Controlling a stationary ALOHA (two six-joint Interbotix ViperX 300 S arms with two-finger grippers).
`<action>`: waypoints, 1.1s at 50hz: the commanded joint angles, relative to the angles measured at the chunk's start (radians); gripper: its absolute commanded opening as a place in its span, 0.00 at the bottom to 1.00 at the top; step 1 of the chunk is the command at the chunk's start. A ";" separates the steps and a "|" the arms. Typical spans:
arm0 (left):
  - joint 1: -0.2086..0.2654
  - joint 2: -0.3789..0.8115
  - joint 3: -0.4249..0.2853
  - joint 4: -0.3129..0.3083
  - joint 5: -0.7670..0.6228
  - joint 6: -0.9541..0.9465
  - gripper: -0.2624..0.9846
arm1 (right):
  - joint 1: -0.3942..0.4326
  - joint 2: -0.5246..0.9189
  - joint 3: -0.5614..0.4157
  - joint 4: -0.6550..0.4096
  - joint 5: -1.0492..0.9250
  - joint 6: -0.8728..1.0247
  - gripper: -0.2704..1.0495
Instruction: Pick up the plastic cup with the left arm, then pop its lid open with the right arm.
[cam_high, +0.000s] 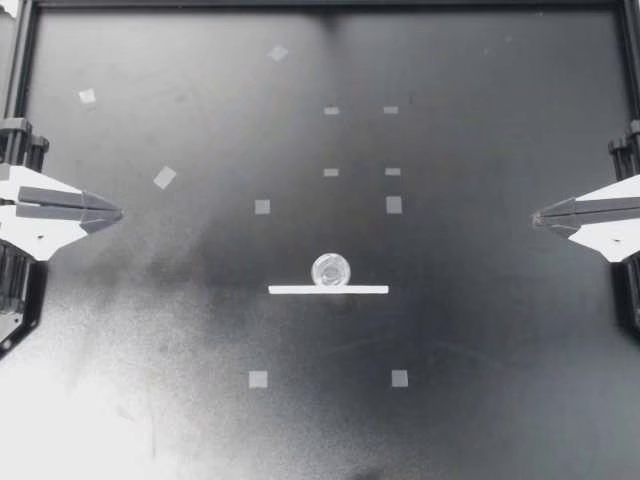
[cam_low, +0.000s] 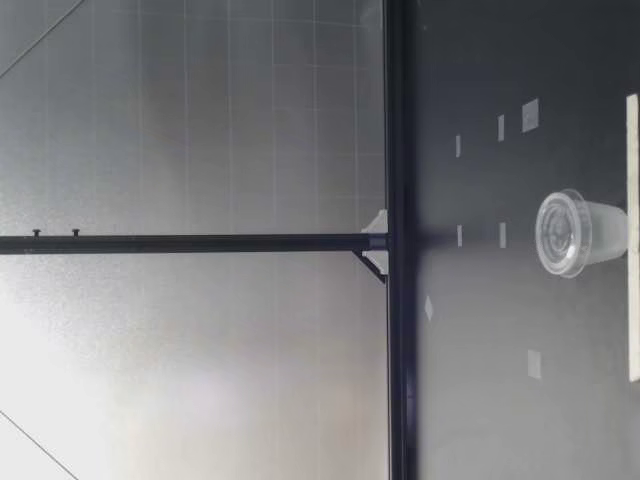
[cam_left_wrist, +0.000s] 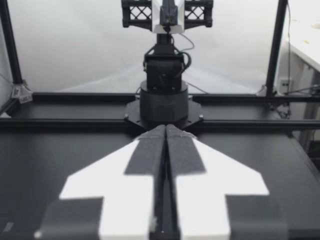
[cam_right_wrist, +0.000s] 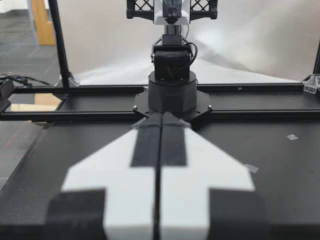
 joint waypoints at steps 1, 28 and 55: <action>-0.005 -0.002 0.021 0.000 -0.011 0.020 0.26 | -0.006 0.008 0.000 -0.002 0.000 -0.005 0.24; -0.005 0.233 -0.005 -0.006 -0.026 0.002 0.15 | -0.008 0.290 -0.124 0.000 0.104 0.048 0.11; -0.005 0.500 -0.002 -0.008 -0.184 -0.089 0.19 | -0.006 0.655 -0.230 0.000 0.002 0.078 0.11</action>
